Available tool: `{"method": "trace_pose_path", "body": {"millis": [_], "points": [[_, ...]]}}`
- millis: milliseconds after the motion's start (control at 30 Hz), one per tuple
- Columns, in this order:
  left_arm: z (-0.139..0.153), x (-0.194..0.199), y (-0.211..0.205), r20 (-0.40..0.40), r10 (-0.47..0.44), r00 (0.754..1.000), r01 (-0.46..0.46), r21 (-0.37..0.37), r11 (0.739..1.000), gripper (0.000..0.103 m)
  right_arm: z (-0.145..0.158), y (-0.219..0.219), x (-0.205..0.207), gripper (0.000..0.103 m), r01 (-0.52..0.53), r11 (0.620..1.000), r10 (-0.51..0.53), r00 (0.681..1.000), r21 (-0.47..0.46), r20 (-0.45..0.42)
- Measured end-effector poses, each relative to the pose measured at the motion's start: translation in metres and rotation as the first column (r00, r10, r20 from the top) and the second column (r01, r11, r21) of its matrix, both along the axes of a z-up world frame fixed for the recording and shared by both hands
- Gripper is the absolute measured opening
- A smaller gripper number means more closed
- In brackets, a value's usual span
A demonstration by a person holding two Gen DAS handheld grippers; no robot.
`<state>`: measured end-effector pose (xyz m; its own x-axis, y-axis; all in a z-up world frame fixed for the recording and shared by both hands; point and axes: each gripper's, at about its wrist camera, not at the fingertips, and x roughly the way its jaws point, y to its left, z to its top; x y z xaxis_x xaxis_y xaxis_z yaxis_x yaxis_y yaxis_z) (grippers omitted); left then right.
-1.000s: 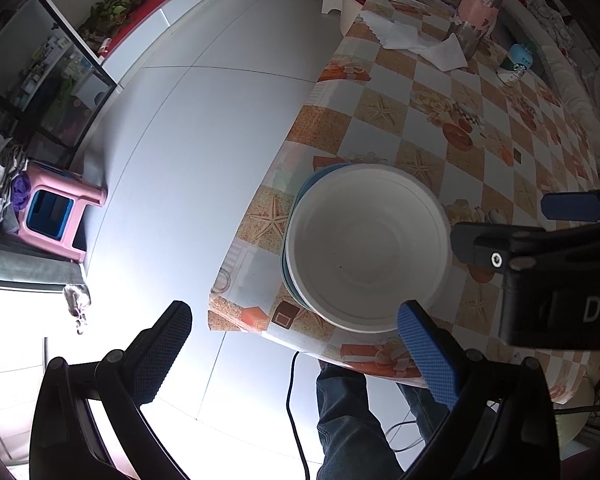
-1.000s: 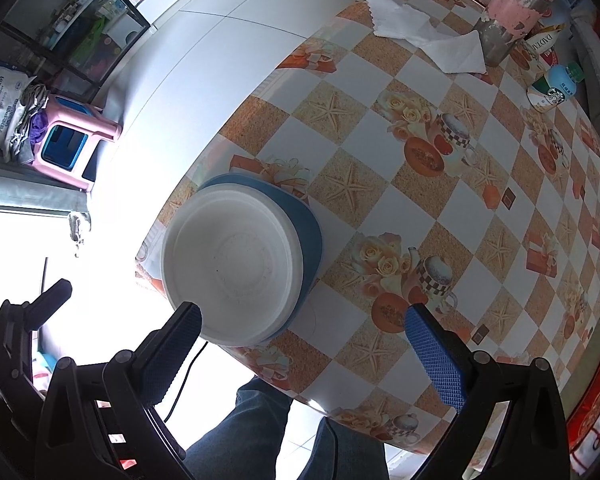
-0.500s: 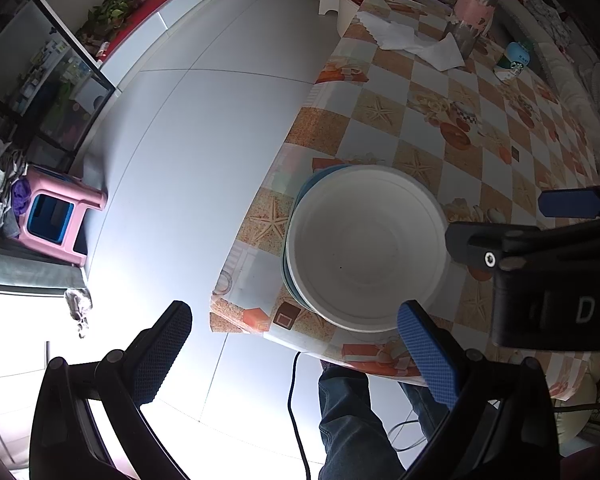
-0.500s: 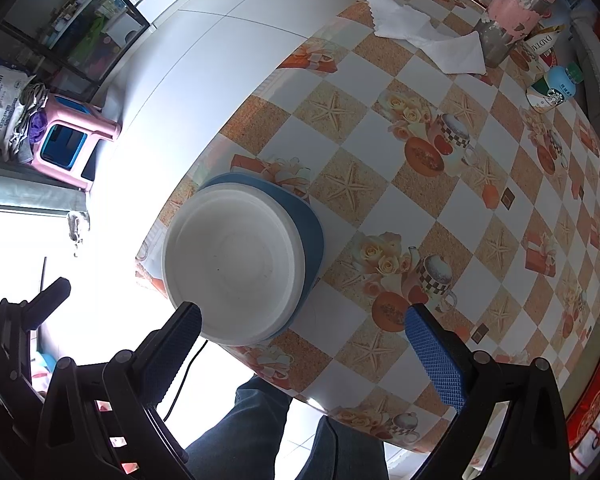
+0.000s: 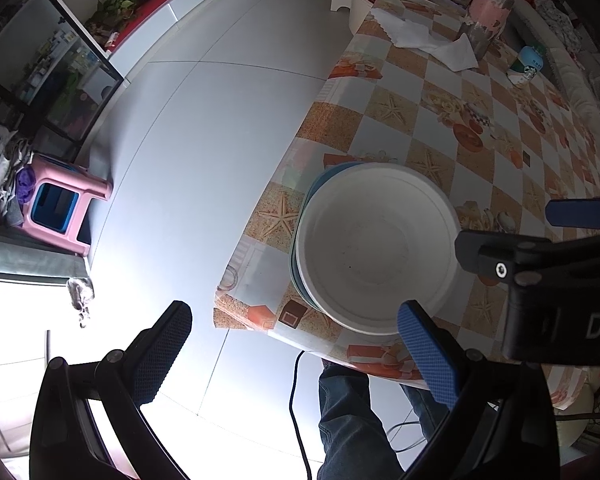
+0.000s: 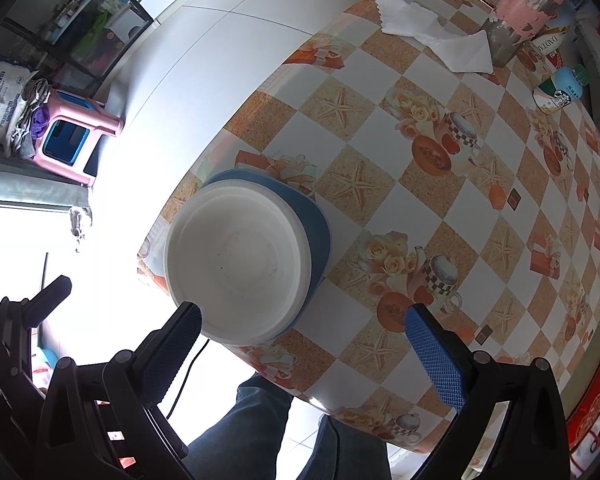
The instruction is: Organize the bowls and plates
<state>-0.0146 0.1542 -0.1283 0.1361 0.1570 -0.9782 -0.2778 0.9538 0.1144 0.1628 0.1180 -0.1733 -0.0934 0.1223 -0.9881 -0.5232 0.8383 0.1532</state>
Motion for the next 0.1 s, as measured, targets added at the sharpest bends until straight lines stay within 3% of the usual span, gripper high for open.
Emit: {"method": "trace_pose_path", "body": {"millis": [100], "points": [[0.0057, 0.0015, 0.0025, 0.035, -0.009, 0.999, 0.009, 0.022, 1.0, 0.103, -0.0027, 0.0002, 0.0016, 0.102, -0.001, 1.0, 0.001, 1.0, 0.003, -0.008]]}}
